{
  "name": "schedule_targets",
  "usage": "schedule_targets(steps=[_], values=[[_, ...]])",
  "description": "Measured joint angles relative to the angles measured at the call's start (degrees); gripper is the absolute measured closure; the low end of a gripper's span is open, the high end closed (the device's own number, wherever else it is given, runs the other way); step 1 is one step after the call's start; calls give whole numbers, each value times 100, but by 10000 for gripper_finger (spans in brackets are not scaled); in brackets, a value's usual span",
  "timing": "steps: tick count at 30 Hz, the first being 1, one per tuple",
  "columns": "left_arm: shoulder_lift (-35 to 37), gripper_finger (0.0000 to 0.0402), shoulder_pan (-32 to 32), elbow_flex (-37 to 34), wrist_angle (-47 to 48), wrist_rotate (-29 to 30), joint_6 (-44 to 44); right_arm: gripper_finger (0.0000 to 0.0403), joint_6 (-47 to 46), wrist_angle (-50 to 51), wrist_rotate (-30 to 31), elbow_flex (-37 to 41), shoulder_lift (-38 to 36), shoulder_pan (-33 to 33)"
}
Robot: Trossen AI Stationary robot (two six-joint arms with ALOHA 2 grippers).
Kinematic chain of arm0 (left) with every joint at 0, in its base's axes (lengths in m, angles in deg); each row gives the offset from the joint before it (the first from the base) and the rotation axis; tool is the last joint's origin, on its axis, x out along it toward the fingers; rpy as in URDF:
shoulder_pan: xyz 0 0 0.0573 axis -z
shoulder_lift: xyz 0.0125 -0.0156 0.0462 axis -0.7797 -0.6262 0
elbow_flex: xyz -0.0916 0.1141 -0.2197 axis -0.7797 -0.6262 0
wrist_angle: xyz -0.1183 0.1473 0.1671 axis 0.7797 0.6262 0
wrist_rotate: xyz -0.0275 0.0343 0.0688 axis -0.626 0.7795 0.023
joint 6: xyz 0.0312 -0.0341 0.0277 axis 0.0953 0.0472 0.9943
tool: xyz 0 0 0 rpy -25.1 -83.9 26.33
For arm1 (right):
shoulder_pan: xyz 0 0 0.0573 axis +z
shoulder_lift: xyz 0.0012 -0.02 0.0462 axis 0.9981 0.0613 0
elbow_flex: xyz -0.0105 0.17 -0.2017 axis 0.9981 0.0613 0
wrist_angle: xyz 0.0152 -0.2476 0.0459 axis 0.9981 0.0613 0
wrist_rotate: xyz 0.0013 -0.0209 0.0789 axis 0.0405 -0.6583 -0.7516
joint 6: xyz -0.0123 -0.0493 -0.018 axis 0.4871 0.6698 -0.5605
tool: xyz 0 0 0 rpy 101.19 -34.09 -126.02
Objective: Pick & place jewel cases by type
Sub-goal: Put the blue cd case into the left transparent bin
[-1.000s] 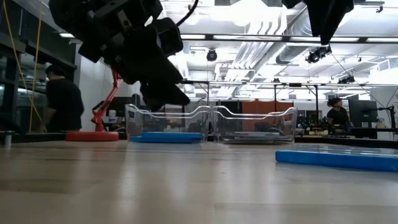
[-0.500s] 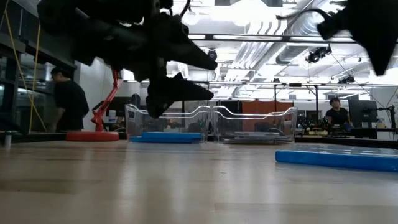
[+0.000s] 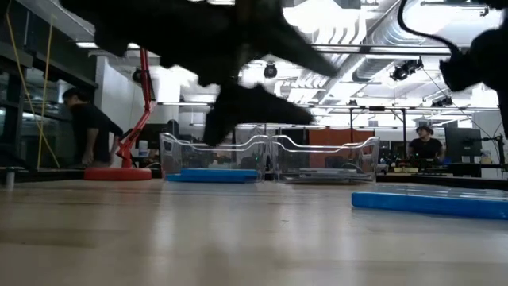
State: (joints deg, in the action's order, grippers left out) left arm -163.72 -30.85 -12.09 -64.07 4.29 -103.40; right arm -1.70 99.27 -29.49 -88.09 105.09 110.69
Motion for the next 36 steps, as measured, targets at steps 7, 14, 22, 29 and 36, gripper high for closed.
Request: schedule_targets(steps=[7, 14, 22, 29, 36], values=[[-761, 188, 30, 964, 732, 391, -636, 160, -59, -877, -142, 763, -232, -30], [-960, 188, 144, 1273, 1448, 874, -1352, 160, -208, -1127, -80, 1029, -288, -47], [-1011, 188, 387, 1266, 1741, 1238, -2295, 160, -163, -1176, 275, 1044, -360, -176], [-1030, 188, 402, 1264, 1432, 1046, -2408, 160, 51, -1265, 402, 1044, -355, -445], [-1030, 188, 313, 1264, 1153, 968, -2296, 160, 359, -1361, 478, 1044, -355, -765]])
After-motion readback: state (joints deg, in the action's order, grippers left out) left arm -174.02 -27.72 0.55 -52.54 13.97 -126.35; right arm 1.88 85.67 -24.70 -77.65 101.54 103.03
